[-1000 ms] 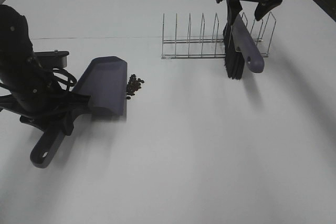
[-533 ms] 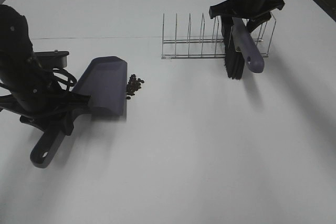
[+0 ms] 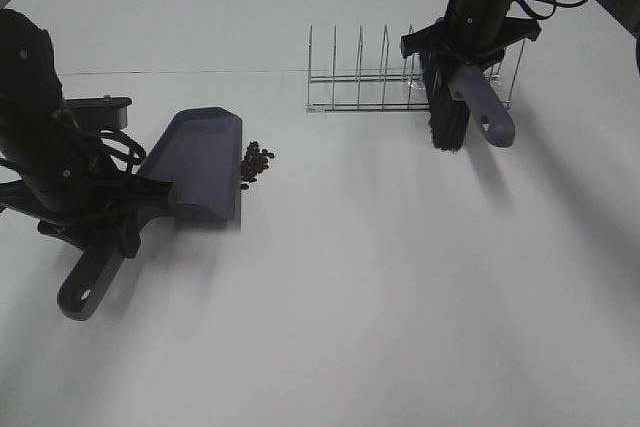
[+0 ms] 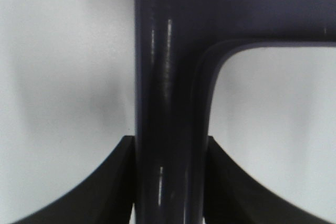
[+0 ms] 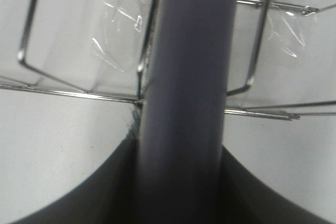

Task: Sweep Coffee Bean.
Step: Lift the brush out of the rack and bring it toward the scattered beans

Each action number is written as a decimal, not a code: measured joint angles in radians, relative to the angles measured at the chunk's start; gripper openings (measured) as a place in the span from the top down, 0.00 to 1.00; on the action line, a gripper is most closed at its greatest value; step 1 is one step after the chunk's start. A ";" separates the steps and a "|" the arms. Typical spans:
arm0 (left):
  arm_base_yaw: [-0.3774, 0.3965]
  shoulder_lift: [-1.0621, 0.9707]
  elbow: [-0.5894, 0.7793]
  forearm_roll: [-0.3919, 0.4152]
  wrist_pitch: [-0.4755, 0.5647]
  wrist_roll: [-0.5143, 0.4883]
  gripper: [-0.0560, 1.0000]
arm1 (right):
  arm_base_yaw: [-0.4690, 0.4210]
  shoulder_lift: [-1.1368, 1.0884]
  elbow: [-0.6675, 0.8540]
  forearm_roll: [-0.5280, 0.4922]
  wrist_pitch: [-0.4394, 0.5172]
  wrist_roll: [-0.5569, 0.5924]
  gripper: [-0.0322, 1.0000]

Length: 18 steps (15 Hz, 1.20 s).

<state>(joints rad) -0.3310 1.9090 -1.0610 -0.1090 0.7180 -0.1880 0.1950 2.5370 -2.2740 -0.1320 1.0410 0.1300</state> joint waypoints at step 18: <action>0.000 0.000 0.022 0.015 -0.046 -0.049 0.62 | 0.103 -0.478 0.151 0.030 0.182 0.012 0.67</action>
<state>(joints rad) -0.3310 1.9090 -1.0390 -0.0940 0.6720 -0.2370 0.2980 2.0590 -2.1230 -0.1020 1.2230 0.1420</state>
